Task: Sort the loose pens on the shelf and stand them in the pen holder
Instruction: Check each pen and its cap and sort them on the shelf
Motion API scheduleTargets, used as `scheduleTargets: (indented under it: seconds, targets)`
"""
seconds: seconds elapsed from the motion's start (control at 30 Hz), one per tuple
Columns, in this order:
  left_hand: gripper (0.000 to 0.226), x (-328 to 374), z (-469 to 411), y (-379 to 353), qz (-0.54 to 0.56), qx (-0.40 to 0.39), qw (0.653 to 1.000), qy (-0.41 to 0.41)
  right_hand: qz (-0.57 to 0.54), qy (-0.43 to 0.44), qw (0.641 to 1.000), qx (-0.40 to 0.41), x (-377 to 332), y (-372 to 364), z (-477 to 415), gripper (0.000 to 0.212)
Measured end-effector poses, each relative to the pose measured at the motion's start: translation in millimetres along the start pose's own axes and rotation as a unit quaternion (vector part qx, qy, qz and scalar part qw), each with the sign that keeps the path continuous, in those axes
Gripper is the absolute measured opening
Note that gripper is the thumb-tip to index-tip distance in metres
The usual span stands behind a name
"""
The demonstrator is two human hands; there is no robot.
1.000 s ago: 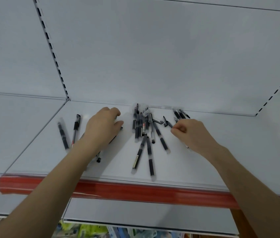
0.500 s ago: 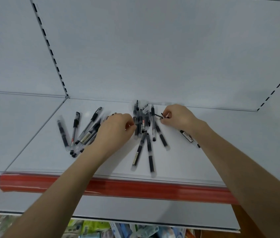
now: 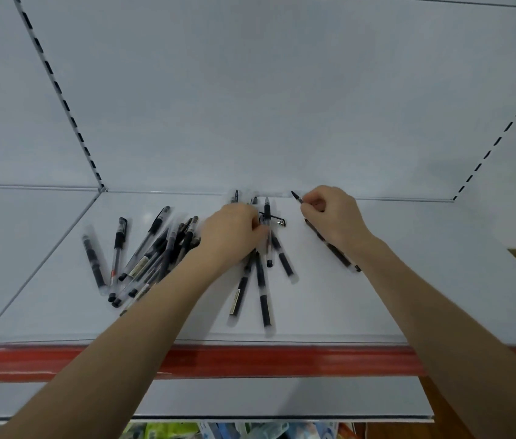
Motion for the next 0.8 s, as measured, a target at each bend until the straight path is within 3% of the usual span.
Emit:
scheduleTargets:
  seconds: [0.1, 0.23, 0.37, 0.43, 0.53, 0.67, 0.8]
  targets:
    - [0.030, 10.4, -12.0, -10.1, -0.042, -0.019, 0.999, 0.015, -0.054, 0.000, 0.999, 0.004, -1.0, 10.5, 10.8, 0.014]
    - [0.017, 16.7, -22.8, -15.4, -0.055, -0.029, 0.998, 0.025, -0.080, -0.012, 0.997, 0.010, 3.5, 21.7, 18.0, 0.014]
    - [0.030, 16.5, -24.9, -15.2, -0.025, -0.040, 0.998, 0.033, -0.148, -0.029, 0.988, 0.014, 7.8, 32.7, 22.3, 0.011]
    - [0.030, 14.3, -22.2, -12.6, 0.022, -0.044, 0.998, 0.033, -0.190, -0.036, 0.981, 0.022, 9.8, 39.5, 24.5, 0.012]
    - [0.012, 12.9, -10.9, 2.0, 0.145, -0.024, 0.989, 0.015, -0.259, -0.043, 0.964, 0.039, 9.7, 49.7, 27.1, 0.013]
    - [0.012, 11.6, 24.5, 30.5, 0.336, 0.031, 0.941, -0.034, -0.347, -0.034, 0.937, 0.032, 0.2, 58.8, 29.1, 0.010]
    - [0.016, 8.2, 53.1, 51.0, 0.366, 0.069, 0.925, -0.070, -0.345, 0.029, 0.938, -0.007, -30.4, 63.8, 29.3, 0.018]
Point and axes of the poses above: each hand's wrist, its own z-axis away from the middle knuckle, its own y-axis out of the back of the hand, x = y × z, the point moved 10 cm from there along -z, towards the middle knuckle, and after that the axes turned 6 degrees about -x, right-handed, at the moved point
